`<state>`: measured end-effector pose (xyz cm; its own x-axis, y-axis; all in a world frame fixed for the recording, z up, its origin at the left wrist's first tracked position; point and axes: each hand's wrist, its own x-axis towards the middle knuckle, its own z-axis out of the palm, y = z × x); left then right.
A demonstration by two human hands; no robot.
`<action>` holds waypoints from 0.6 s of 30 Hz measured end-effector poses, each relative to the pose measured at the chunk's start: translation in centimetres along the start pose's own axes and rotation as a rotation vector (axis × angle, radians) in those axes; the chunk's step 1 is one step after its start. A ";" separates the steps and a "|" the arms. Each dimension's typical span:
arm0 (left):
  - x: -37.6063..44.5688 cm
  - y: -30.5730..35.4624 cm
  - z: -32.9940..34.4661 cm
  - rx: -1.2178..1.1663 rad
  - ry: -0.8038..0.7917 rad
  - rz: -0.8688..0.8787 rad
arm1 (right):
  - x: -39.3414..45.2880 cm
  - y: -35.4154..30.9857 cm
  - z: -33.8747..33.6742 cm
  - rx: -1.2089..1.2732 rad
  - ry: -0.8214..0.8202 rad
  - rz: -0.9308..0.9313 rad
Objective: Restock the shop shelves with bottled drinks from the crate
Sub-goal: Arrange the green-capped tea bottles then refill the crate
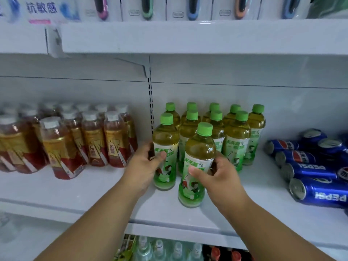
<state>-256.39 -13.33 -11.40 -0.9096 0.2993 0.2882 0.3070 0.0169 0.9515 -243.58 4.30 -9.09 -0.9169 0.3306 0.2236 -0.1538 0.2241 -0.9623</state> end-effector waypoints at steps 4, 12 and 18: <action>1.7 -1.7 -0.4 -0.024 -0.016 -0.021 | 0.4 0.5 0.8 -0.059 0.024 0.001; 2.4 -2.9 -1.5 0.191 0.046 0.002 | 1.3 1.0 1.6 -0.259 0.044 -0.108; 2.1 -2.6 -0.9 0.261 0.059 0.057 | 1.5 1.3 2.1 -0.358 0.079 -0.143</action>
<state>-259.40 -13.57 -13.21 -0.9011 0.2513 0.3534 0.4131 0.2496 0.8758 -245.93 3.17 -10.30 -0.8622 0.3392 0.3763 -0.1269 0.5744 -0.8087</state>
